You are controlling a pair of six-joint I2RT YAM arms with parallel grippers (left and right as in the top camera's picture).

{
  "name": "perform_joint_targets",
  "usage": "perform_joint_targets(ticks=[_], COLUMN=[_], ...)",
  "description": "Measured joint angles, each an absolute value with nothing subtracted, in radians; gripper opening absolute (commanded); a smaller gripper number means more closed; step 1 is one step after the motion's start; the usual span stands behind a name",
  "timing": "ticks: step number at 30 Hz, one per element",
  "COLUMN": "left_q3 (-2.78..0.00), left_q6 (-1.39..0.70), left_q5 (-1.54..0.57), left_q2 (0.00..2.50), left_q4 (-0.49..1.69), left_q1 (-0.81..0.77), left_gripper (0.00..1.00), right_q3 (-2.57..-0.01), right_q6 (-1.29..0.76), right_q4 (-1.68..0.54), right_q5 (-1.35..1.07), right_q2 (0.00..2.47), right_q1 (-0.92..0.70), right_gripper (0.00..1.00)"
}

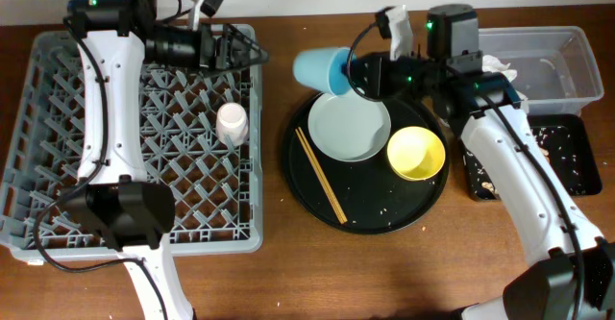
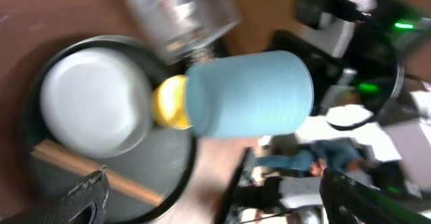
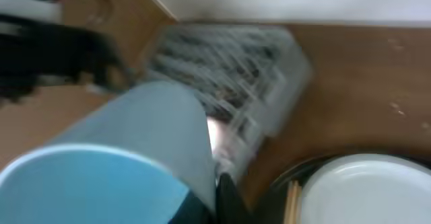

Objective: Sort waste into correct bins and load items into the dishwasher rack
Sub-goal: 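Place the blue cup upside down in the rack with the left gripper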

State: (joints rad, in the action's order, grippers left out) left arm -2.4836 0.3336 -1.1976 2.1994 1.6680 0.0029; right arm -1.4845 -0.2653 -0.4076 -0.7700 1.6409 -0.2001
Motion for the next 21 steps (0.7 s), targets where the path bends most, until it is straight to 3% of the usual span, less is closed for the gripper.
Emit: perform_joint_targets(ticks=[4, 10, 11, 16, 17, 19, 21], left_q3=[-2.484, -2.484, -2.484, -2.484, -2.484, -2.484, -2.484], left_q6=[0.424, 0.45, 0.45, 0.453, 0.453, 0.453, 0.465], left_q5=[-1.415, -1.433, -1.44, -1.486, -1.496, -1.492, -1.472], left_q2=[2.199, 2.199, 2.199, 2.199, 2.199, 2.199, 2.201], left_q4=[1.66, 1.622, 1.619, 1.619, 1.619, 1.617, 1.607], left_q1=[-0.034, -0.135, -0.139, -0.158, -0.166, -0.172, -0.171], left_gripper=[0.99, 0.98, 0.94, 0.89, 0.81, 0.65, 0.59], right_q3=[-1.483, -1.483, -1.483, -1.483, -1.483, -1.483, -1.485], right_q6=[-0.318, -0.348, -0.349, -0.36, -0.36, -0.363, -0.368], right_q4=[-0.258, -0.12, -0.119, -0.114, -0.102, -0.093, -0.083], right_q5=[-0.915, -1.054, -1.054, -1.056, -1.056, -1.055, -1.083], right_q2=[1.641, 1.641, 1.641, 1.643, 1.652, 1.666, 1.665], right_q1=[-0.2, -0.2, -0.2, -0.217, -0.229, -0.234, -0.239], right_gripper=[0.04, 0.04, 0.04, 0.04, 0.06, 0.31, 0.73])
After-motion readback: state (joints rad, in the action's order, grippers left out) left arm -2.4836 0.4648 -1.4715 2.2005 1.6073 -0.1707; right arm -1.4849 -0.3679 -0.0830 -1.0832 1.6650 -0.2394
